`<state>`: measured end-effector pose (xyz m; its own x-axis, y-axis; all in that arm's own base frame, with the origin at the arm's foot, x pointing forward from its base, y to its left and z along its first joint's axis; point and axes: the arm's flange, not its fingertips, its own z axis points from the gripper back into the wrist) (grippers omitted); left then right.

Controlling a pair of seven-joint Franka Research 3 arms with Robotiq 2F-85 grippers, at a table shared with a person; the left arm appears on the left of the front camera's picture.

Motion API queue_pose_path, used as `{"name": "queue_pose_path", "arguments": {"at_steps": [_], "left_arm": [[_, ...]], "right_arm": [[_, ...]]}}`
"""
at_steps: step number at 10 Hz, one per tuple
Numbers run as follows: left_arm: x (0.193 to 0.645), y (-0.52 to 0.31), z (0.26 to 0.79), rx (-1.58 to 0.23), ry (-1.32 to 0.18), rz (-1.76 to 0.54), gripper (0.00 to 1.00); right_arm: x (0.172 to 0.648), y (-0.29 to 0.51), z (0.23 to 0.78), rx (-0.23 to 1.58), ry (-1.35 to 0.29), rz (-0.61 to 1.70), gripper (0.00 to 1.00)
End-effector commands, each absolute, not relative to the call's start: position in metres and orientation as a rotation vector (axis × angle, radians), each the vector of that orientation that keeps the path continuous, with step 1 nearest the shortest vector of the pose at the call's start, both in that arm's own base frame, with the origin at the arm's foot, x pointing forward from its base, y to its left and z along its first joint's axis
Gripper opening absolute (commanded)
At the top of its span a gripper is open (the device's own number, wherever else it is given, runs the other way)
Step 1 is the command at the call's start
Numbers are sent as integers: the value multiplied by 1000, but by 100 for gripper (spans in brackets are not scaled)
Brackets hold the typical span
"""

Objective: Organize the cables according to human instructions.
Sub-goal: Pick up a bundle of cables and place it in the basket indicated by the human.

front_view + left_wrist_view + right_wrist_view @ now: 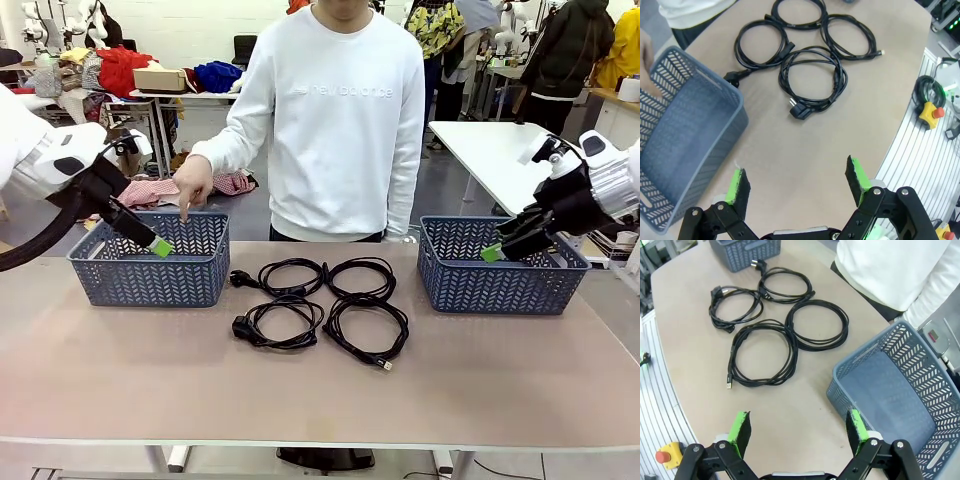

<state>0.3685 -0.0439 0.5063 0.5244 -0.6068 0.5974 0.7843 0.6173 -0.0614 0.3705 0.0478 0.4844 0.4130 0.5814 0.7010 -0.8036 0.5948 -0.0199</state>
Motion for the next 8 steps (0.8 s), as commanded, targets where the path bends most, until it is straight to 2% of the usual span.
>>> {"name": "queue_pose_path", "arguments": {"at_steps": [1, 8], "left_arm": [[369, -41, 504, -363, -577, -870, 100], [369, -41, 504, -363, -577, -870, 100]], "right_arm": [[373, 45, 483, 353, -741, 916, 100], [373, 45, 483, 353, -741, 916, 100]]}}
